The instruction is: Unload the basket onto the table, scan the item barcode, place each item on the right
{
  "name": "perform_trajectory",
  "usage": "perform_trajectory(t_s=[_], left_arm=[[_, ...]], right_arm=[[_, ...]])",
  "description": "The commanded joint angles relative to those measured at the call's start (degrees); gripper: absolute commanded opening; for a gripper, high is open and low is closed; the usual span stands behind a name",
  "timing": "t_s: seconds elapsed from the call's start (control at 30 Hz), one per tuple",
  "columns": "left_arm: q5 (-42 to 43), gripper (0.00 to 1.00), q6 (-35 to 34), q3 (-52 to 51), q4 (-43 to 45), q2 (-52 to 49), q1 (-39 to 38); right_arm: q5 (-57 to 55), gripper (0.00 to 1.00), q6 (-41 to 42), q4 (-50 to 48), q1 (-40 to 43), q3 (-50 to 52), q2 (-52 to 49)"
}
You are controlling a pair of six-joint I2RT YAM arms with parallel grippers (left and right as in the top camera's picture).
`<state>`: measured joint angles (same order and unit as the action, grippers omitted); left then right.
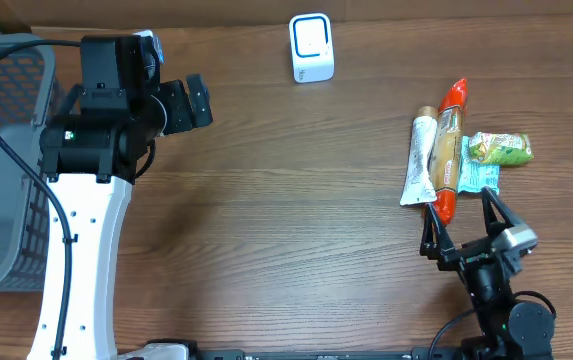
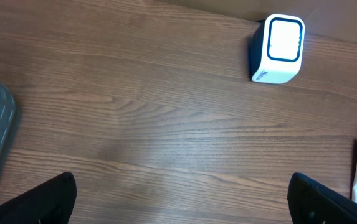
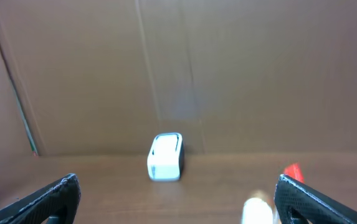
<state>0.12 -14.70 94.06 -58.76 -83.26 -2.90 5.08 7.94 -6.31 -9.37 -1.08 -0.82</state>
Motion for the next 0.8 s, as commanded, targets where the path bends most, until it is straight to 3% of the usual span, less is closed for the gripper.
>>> perform_trajectory(t_s=[0.0, 0.1, 0.77], left_arm=[[-0.7, 1.0, -0.7, 0.5, 0.1, 0.0, -0.2], [-0.7, 0.99, -0.7, 0.5, 0.1, 0.0, -0.2], [-0.7, 1.0, -0.7, 0.5, 0.0, 0.0, -0.2]], right_arm=[[-0.7, 1.0, 0.2, 5.1, 0.2, 0.6, 0.7], [-0.9, 1.0, 0.2, 10.9, 0.2, 0.7, 0.7], [-2.0, 1.0, 0.2, 10.8, 0.2, 0.6, 0.7]])
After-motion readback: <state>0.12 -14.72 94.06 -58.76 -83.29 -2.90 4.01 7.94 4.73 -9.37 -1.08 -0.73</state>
